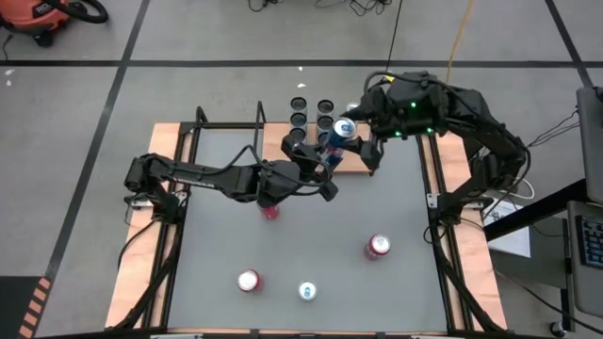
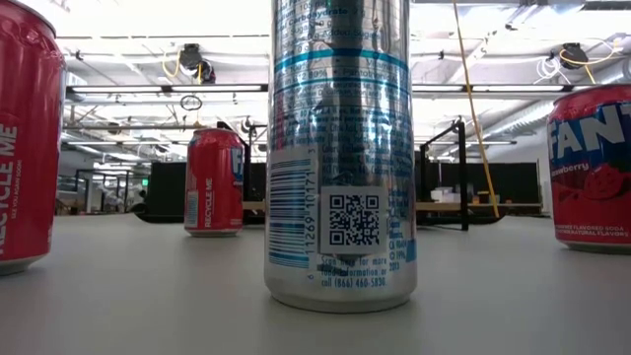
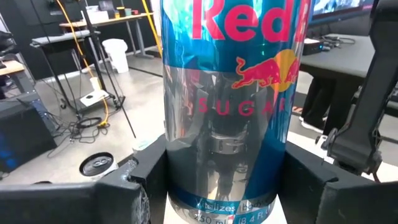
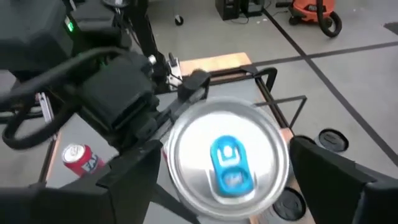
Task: Place canned beverage on shelf
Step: Put the top blue soda can aligned with the other blue soda can on the shelf
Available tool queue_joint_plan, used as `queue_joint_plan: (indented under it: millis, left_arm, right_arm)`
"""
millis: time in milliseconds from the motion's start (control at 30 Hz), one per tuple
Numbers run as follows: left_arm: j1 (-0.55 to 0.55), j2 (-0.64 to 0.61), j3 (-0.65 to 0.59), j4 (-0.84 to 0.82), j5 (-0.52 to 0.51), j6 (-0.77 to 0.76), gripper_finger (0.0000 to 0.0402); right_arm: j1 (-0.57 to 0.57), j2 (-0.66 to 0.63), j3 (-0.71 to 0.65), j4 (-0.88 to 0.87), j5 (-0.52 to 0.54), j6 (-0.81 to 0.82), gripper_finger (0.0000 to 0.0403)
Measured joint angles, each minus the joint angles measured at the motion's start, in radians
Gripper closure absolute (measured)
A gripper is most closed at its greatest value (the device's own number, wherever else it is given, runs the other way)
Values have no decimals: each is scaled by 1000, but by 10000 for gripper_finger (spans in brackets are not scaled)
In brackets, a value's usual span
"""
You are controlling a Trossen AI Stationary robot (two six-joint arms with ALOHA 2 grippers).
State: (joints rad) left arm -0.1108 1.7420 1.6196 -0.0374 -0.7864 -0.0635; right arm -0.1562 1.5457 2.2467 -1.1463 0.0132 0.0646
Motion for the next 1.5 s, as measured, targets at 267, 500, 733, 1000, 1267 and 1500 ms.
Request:
queue_joint_plan:
  millis: [267, 500, 733, 1000, 1267, 1500]
  left_arm:
    - [-3, 0, 0, -1, 0, -1, 184]
    - [-2, 0, 0, -5, -6, -1, 184]
    - [-3, 0, 0, -13, -7, -8, 150]
    - [-3, -16, 0, 5, 45, -73, 58]
    - [1, -72, 0, -15, 44, -183, 37]
    - [40, -162, 2, -128, 57, -395, 36]
  right_arm:
    - [0, 4, 0, -7, -18, 27, 136]
    - [0, 4, 0, -10, -18, 39, 213]
    - [0, 4, 0, -12, -18, 26, 220]
    - [-44, -21, -1, -41, -21, -11, 226]
    - [-146, -68, -1, -87, -132, -57, 225]
    - [-244, -99, -1, -134, -229, -165, 223]
